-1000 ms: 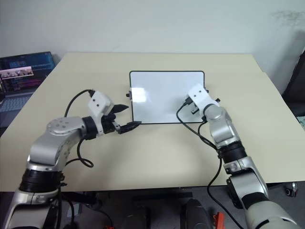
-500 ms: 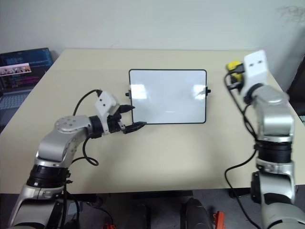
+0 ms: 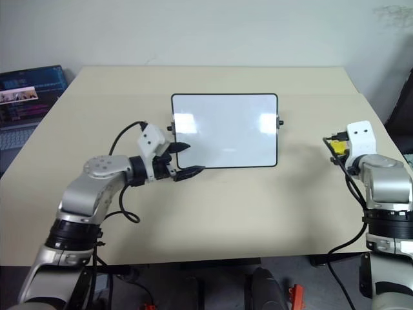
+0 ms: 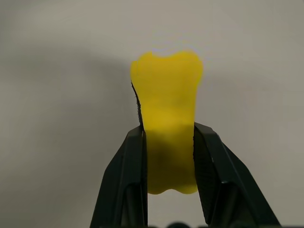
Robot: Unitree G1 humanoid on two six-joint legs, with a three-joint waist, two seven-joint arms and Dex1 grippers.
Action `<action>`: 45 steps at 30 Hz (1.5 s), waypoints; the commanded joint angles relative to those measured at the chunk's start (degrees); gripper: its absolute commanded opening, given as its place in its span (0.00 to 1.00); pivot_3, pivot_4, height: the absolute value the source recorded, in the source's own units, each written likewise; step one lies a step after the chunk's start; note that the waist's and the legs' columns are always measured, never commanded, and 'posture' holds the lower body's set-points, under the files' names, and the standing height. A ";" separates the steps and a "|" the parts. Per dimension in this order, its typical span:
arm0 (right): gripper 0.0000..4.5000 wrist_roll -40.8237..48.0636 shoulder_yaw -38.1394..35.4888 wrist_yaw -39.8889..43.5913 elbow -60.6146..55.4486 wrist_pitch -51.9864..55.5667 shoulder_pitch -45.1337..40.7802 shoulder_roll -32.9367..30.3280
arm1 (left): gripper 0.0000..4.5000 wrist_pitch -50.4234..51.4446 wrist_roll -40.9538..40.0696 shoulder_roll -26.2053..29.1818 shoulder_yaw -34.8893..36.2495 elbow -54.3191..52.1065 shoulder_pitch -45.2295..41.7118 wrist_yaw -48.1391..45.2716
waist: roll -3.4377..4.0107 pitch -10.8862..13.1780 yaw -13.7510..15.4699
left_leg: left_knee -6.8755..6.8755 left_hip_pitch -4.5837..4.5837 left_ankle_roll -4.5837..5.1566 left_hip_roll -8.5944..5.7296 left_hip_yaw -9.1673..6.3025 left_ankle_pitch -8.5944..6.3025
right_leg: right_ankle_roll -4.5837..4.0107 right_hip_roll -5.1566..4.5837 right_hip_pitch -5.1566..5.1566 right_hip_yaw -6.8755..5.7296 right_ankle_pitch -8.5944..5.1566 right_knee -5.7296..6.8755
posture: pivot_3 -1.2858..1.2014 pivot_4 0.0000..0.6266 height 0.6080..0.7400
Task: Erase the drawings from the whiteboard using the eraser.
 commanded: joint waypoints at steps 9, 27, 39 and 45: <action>0.21 5.33 -1.28 6.84 5.02 1.67 2.27 -9.28 | 1.00 2.53 -4.55 -1.93 -1.78 -5.44 -0.25 -5.78 | 0.00 0.00 0.07 | 0.01 0.01 0.00 0.00 0.01 0.00 | 0.01 0.00 0.04 0.00 -0.01 -0.03 | 0.52 0.24 1.00; 0.49 5.84 4.72 12.52 12.91 -6.55 2.61 -12.03 | 1.00 1.44 -3.76 -4.75 -5.18 -2.99 -3.61 -9.26 | 0.00 0.00 -0.07 | 0.11 0.15 0.00 -0.01 0.01 0.00 | 0.24 0.00 0.23 0.00 -0.13 -0.03 | 0.52 0.24 1.00; 0.99 6.56 3.84 12.46 8.51 -4.30 0.02 -13.98 | 1.00 1.50 -3.51 -3.58 -3.38 -3.19 -2.75 -7.63 | 0.03 0.01 -0.05 | 0.18 0.14 -0.01 -0.01 0.00 0.00 | 0.19 0.00 0.24 0.00 -0.08 0.00 | 0.52 0.24 1.00; 0.99 9.43 -1.31 7.50 -0.41 -3.22 -5.22 -8.62 | 1.00 -0.03 -2.98 -2.73 -0.62 -1.91 -2.34 -5.03 | 0.12 0.06 -0.16 | 0.19 0.16 -0.01 -0.01 0.00 0.00 | 0.22 0.00 0.23 0.00 -0.11 0.03 | 0.52 0.24 1.00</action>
